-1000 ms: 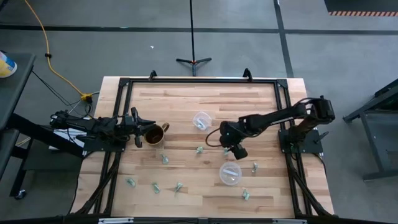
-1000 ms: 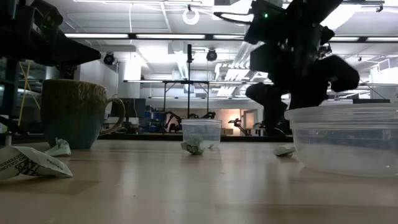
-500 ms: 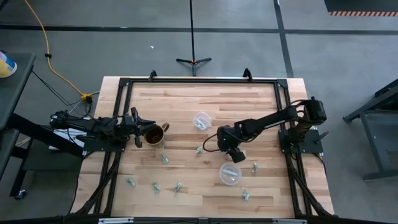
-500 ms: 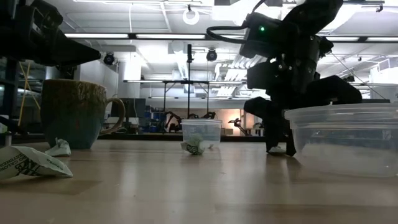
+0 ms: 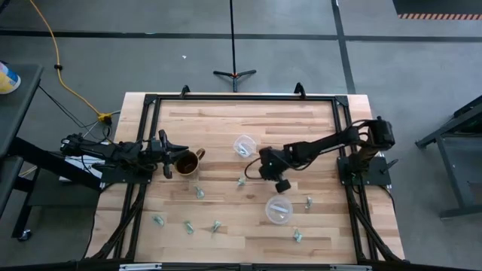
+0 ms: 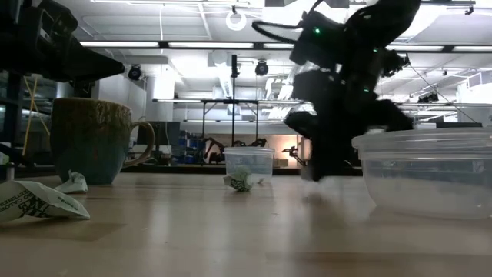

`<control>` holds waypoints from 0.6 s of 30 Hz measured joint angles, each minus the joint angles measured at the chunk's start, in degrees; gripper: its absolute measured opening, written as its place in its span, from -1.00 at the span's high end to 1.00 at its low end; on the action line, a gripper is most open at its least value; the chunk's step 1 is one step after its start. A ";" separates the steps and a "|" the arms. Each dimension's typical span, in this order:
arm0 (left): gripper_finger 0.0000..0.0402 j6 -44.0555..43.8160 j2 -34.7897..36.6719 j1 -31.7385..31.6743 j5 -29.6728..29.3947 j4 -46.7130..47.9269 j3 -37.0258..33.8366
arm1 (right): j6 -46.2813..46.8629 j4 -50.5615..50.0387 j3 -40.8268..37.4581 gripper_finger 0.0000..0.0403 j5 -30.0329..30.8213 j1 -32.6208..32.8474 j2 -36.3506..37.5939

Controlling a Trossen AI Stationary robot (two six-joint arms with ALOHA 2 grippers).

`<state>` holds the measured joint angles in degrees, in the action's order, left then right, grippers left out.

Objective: Pick and place Stevia / Truvia into bins
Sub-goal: Put the stevia packet into the top transparent container

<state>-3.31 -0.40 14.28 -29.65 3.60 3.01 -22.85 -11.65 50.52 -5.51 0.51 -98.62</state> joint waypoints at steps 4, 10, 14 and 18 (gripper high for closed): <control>0.59 0.00 0.01 -0.01 0.00 0.00 0.01 | -1.87 8.22 0.00 0.89 0.52 -3.41 0.61; 0.59 0.00 0.02 -0.01 0.00 -0.02 0.02 | -2.37 23.57 0.07 0.82 0.76 -8.81 0.84; 0.59 0.00 0.00 -0.01 0.00 -0.01 0.01 | -1.37 26.54 0.07 0.92 0.66 -12.13 0.85; 0.59 0.00 0.00 0.00 0.00 0.00 0.00 | 0.65 26.19 0.07 0.93 0.52 -13.87 0.85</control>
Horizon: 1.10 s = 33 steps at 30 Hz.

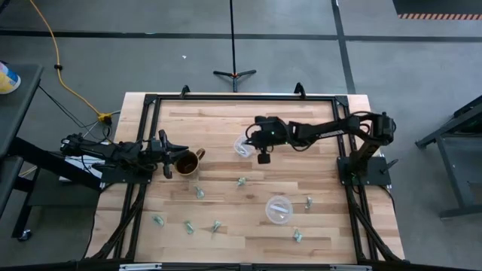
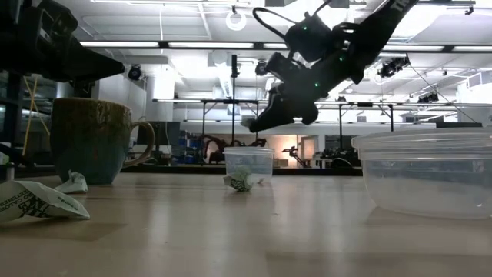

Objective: Pick and place Stevia / Truvia into bins
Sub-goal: Put the stevia packet into the top transparent container

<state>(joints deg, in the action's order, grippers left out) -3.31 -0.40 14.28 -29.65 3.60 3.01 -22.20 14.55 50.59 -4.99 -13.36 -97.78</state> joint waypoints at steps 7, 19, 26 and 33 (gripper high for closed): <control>0.59 0.00 0.01 0.00 0.00 0.00 0.00 | 2.89 0.13 0.00 0.35 -2.31 -1.36 0.00; 0.59 0.00 0.00 0.00 0.00 0.00 0.02 | 1.03 3.77 0.02 -0.27 -26.93 5.22 -0.14; 0.59 -0.01 0.02 -0.02 0.00 -0.01 0.01 | -3.41 6.29 0.04 -0.23 -23.00 11.66 -5.10; 0.59 -0.02 0.00 -0.01 0.00 0.00 0.02 | -3.42 11.25 0.03 -0.21 -16.67 13.50 -11.52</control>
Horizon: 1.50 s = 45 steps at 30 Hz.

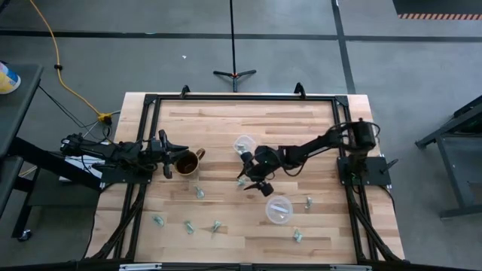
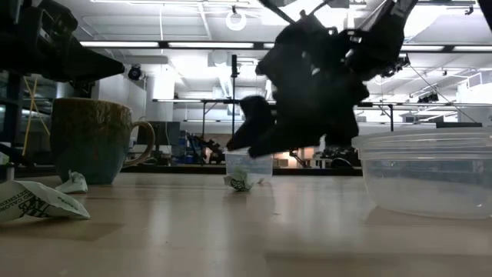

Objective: Pick and place Stevia / Truvia into bins
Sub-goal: Put the stevia packet into the top transparent container

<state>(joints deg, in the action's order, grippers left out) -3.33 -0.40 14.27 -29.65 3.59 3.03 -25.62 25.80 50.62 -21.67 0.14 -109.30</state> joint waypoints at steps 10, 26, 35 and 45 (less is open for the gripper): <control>0.59 0.01 0.00 0.00 0.00 0.00 -0.02 | 0.97 0.67 0.04 -0.20 1.69 -0.13 -2.58; 0.59 0.01 0.02 0.01 0.00 -0.02 0.00 | 1.12 2.22 0.03 -0.05 2.02 -0.13 -4.33; 0.59 0.00 -0.13 0.01 0.04 0.00 -0.01 | 1.15 3.54 0.01 0.22 4.73 -0.13 -6.27; 0.59 0.00 -0.15 -0.01 0.04 0.00 -0.01 | 1.17 4.83 0.01 0.71 8.34 -0.17 -6.27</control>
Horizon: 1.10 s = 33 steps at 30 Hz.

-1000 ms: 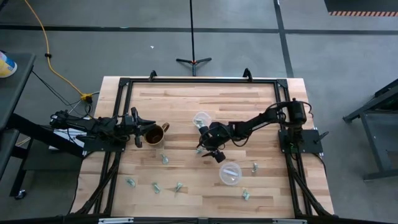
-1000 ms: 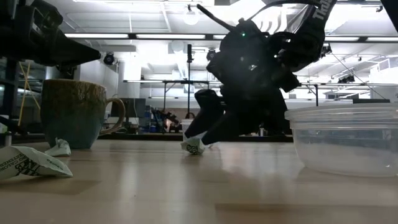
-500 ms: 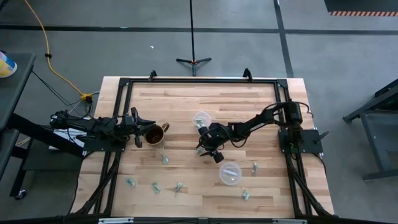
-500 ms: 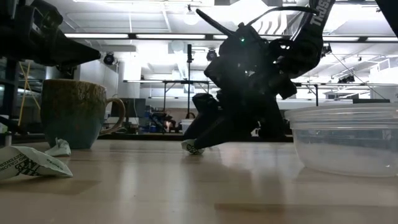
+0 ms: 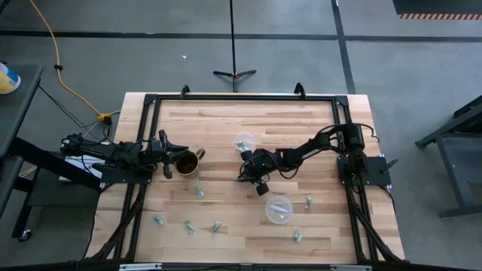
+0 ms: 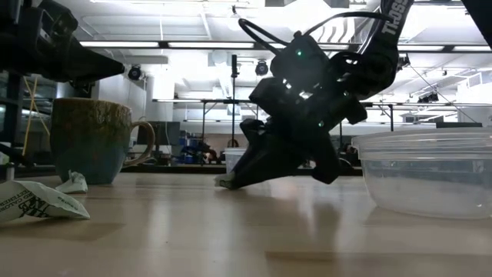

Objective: Pick and place Stevia / Truvia into bins
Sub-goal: Put the stevia packet into the top transparent container

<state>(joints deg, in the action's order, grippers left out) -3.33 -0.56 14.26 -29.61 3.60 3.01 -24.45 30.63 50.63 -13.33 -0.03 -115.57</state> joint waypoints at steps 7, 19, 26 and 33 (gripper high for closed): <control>0.59 0.00 -0.01 0.02 0.00 0.00 0.00 | 0.43 0.48 -0.07 0.96 -2.94 0.09 2.61; 0.59 -0.02 -0.02 0.00 -0.01 -0.01 -0.01 | -2.31 -7.69 0.04 0.99 16.86 -5.80 14.12; 0.59 -0.04 -0.02 0.01 0.00 0.00 0.00 | 2.36 -12.65 -0.02 0.97 15.68 -12.13 14.08; 0.59 -0.02 -0.02 0.01 -0.01 0.00 0.00 | 3.69 -11.62 0.00 0.68 12.17 -12.76 14.08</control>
<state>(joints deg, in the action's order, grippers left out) -3.36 -0.58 14.27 -29.61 3.60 3.02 -20.76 19.01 50.63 -1.16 -12.79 -101.49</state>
